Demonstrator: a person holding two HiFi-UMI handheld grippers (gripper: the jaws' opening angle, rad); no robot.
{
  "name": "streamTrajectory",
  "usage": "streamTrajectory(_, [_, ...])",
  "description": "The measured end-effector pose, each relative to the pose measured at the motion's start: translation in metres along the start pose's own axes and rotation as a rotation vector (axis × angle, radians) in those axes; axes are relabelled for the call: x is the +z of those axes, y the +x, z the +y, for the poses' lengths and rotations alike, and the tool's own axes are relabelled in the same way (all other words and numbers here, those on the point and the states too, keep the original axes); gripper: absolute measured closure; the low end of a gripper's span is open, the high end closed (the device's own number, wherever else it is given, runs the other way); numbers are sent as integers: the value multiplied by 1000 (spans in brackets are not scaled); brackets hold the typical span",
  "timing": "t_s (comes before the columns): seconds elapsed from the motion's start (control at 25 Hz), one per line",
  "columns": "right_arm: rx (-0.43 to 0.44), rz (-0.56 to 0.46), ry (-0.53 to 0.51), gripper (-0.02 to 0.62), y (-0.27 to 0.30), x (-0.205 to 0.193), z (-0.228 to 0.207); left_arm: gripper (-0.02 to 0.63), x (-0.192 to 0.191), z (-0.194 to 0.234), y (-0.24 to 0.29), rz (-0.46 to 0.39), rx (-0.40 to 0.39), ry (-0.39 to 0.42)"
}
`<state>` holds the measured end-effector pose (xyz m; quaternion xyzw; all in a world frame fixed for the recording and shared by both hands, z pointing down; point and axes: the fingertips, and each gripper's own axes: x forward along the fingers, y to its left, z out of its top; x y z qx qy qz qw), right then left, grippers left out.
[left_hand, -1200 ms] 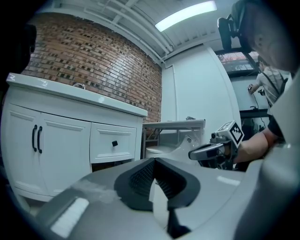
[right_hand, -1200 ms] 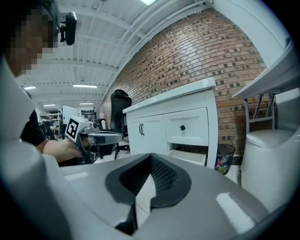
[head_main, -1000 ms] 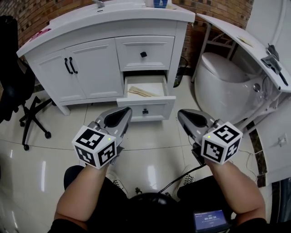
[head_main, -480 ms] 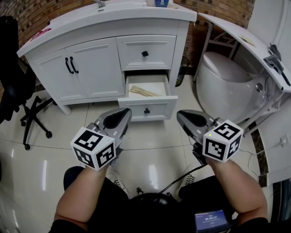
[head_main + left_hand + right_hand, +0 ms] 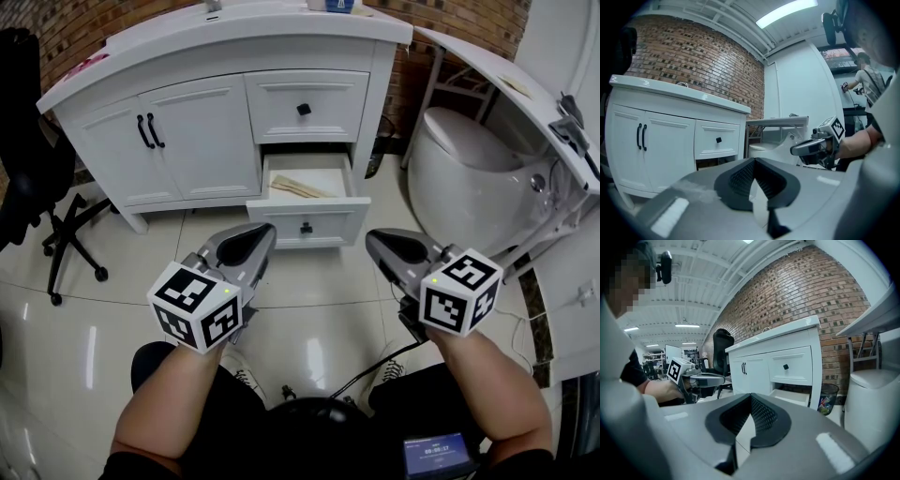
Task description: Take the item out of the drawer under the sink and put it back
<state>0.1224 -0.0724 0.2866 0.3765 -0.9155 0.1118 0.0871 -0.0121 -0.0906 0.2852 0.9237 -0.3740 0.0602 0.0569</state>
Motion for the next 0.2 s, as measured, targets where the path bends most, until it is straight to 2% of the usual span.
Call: streamTrajectory(0.2, [-2, 4, 1, 589, -1, -1, 1, 600, 0, -1, 0, 0, -3, 0])
